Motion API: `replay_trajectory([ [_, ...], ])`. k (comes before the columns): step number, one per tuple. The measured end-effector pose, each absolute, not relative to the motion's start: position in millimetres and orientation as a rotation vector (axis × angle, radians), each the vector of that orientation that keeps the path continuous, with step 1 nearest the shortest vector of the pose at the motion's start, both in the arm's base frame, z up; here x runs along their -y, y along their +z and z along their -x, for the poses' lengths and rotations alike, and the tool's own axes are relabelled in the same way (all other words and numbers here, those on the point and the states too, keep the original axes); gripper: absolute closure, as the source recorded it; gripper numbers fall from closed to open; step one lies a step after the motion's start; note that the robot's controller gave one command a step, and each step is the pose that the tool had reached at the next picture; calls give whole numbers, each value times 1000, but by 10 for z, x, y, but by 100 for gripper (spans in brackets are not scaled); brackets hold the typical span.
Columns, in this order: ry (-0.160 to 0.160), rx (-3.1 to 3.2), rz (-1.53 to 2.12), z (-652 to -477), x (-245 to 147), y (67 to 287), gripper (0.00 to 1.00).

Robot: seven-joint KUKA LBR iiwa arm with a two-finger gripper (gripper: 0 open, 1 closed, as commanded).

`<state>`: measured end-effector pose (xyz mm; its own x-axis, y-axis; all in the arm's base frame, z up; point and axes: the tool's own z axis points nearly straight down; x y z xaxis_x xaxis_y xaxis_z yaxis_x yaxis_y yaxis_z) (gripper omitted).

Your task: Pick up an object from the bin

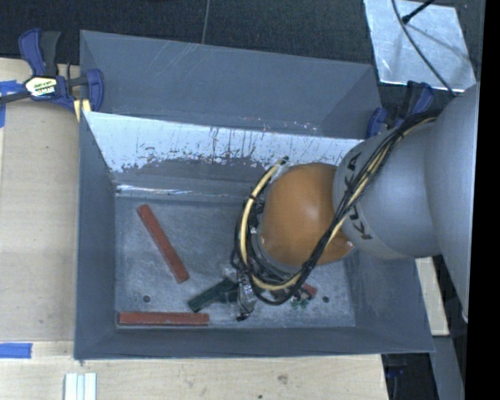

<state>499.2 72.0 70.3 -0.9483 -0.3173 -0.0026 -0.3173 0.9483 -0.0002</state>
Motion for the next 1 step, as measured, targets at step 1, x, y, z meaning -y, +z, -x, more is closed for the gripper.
replay_trajectory([
  [1,0,-3096,513,-4870,-804,2073,100],
])
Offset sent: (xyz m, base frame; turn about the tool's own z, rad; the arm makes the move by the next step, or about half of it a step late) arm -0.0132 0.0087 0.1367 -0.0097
